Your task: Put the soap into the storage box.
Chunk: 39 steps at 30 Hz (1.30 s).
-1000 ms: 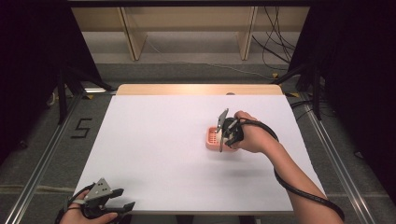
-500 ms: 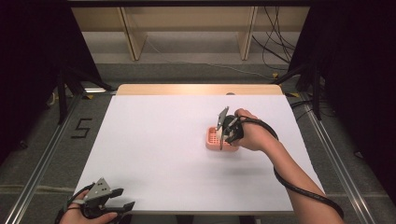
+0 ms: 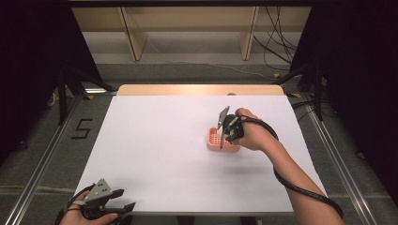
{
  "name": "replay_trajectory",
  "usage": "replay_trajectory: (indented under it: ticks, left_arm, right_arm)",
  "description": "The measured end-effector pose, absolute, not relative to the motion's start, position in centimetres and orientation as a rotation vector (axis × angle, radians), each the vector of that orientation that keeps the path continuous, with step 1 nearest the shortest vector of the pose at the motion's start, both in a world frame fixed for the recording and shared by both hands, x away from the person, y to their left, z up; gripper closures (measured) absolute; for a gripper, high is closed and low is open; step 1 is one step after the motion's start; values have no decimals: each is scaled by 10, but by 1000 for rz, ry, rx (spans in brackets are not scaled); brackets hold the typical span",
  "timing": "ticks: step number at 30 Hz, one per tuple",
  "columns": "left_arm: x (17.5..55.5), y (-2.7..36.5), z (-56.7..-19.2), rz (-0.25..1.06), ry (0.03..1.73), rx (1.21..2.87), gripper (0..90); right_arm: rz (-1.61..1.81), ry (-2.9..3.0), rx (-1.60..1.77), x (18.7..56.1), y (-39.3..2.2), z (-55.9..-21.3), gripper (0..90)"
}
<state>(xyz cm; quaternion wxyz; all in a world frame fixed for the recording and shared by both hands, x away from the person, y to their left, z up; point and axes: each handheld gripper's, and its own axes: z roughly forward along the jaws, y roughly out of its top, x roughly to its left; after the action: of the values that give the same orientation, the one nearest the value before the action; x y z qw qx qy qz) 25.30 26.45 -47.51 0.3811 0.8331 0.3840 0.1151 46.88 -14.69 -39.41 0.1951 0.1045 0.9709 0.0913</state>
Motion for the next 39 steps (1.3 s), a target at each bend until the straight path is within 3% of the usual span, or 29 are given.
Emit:
replay_trajectory:
  ticks: [39]
  left_arm:
    - [252,264,-475,300,983,2111,334]
  right_arm:
    - [234,2716,258,487,-139,-410,506]
